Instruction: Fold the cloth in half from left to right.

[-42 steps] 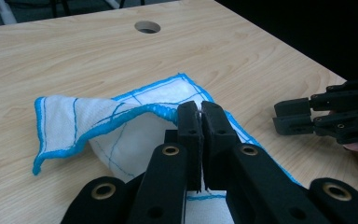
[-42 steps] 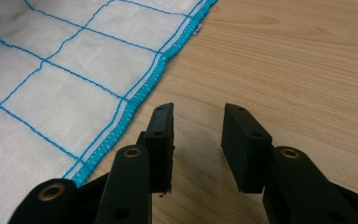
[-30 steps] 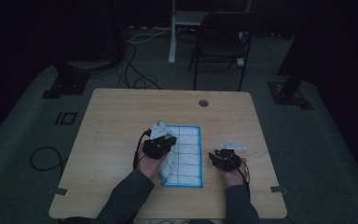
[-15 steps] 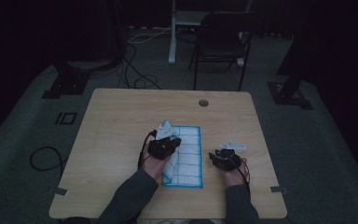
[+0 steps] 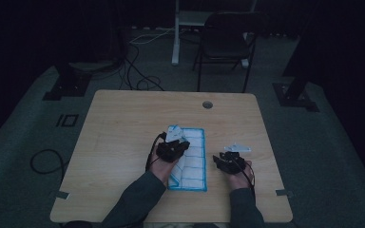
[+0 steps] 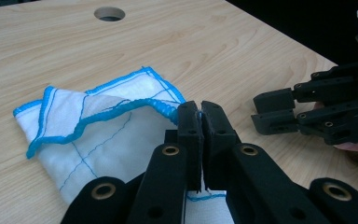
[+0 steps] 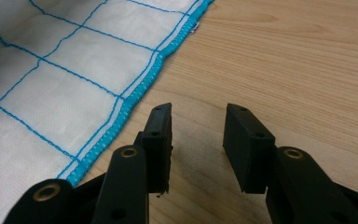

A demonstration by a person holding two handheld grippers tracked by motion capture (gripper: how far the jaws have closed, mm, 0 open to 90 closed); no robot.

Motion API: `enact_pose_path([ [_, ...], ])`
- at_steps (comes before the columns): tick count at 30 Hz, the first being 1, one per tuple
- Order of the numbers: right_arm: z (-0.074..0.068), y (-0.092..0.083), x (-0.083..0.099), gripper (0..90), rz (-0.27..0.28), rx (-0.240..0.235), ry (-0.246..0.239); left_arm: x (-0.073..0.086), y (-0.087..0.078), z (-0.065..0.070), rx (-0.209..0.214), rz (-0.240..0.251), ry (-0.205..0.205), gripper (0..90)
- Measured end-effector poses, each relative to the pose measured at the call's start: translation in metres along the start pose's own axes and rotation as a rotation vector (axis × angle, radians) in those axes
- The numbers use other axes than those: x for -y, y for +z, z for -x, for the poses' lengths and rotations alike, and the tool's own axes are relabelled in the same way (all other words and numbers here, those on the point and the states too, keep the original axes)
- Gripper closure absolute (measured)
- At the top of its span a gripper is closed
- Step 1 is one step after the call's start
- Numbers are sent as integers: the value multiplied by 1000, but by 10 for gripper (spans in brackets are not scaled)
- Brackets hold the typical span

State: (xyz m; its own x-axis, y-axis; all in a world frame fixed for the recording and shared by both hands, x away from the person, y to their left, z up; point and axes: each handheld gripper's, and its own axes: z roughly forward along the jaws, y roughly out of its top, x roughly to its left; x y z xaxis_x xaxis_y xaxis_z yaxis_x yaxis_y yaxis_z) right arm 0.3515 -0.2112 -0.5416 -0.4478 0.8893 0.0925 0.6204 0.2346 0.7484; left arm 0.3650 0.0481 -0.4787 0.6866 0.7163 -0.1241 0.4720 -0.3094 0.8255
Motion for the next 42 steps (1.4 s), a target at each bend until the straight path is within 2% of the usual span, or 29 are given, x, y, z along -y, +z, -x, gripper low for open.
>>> enact_pose_path([
  [4,0,1,0,622,-4,0,-1,-2,4,-1,4,0,-6,880],
  [23,3,1,1,621,-9,3,11,-6,19,10,24,-19,20,881],
  [33,3,1,1,621,-11,2,7,-2,43,14,39,-77,29,880],
  [38,3,1,1,621,-11,2,8,5,60,16,65,-140,26,875],
  [42,3,1,1,621,-9,3,10,6,59,15,73,-148,14,787],
])
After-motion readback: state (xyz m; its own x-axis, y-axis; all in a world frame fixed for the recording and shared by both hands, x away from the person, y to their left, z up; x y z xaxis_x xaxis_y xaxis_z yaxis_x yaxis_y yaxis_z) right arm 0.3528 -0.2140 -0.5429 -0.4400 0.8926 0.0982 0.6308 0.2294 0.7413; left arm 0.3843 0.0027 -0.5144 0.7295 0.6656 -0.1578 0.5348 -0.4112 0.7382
